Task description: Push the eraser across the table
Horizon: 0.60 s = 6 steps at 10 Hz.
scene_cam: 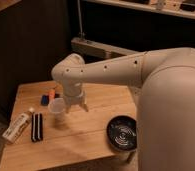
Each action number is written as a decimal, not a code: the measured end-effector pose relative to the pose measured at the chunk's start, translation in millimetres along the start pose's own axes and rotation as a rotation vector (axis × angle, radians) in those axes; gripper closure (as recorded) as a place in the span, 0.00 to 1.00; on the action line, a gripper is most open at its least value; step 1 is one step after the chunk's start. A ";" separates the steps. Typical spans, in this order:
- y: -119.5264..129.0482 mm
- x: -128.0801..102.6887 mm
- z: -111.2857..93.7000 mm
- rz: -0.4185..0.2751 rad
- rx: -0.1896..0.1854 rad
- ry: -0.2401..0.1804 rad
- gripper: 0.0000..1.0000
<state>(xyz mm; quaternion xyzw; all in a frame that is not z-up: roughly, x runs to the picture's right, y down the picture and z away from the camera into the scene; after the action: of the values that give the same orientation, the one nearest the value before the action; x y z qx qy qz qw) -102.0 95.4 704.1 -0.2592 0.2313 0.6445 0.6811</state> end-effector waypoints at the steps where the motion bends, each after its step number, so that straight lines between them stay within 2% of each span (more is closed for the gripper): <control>1: -0.1 0.0 0.2 0.000 0.000 0.000 0.35; 4: 0.2 0.4 0.6 -0.001 0.001 0.000 0.35; 6: 8.3 -4.5 -0.4 -0.032 -0.005 -0.019 0.35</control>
<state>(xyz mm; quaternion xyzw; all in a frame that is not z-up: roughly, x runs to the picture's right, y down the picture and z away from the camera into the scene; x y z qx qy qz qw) -110.5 92.0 706.3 -0.2585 0.2189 0.6366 0.6928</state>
